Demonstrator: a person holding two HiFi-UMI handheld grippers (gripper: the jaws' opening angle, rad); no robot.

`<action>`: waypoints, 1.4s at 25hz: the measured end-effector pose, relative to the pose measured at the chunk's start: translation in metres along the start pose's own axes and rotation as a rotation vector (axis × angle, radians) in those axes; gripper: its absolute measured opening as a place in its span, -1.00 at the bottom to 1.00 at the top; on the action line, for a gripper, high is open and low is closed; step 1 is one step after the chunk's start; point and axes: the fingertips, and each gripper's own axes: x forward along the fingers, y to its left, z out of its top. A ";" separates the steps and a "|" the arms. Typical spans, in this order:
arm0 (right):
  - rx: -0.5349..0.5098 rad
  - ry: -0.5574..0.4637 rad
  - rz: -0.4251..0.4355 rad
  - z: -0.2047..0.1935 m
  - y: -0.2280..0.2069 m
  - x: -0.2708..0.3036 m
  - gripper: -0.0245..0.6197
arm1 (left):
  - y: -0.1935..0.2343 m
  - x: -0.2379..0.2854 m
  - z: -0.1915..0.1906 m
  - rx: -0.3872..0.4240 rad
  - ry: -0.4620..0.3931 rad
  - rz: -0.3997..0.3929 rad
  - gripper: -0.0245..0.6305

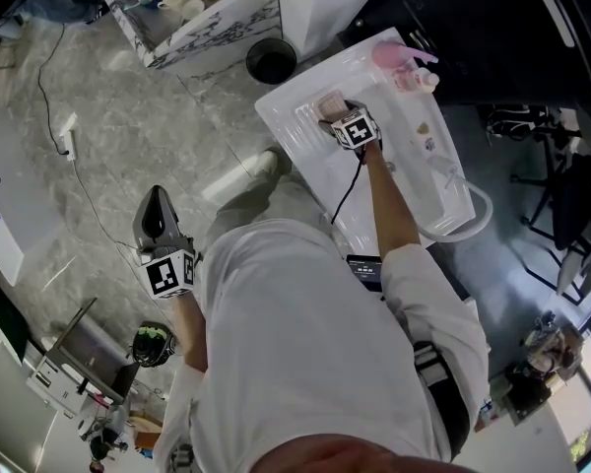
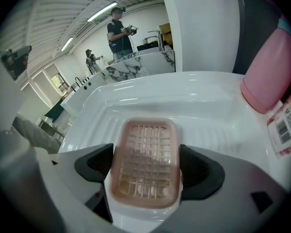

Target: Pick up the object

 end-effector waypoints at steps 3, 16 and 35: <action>0.023 -0.011 0.026 -0.001 0.007 -0.002 0.42 | -0.001 0.001 0.001 -0.008 -0.012 -0.008 -0.93; 0.023 -0.148 0.002 0.030 0.033 -0.046 0.42 | -0.007 0.006 0.012 0.000 -0.079 -0.091 -0.93; 0.020 -0.479 -0.110 0.089 0.102 -0.158 0.41 | -0.043 0.035 0.053 0.012 -0.232 -0.331 -0.93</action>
